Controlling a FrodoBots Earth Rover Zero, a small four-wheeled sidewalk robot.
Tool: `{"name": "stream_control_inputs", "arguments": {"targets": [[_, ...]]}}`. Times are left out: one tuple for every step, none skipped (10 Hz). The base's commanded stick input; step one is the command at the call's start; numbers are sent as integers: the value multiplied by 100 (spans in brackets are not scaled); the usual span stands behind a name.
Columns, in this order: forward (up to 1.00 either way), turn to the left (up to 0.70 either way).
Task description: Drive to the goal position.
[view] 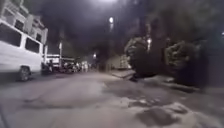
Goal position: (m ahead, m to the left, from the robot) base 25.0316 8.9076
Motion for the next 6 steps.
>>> {"name": "stream_control_inputs", "arguments": {"targets": [[70, 0], [70, 0], [70, 0], [70, 0], [70, 0], [70, 0]]}}
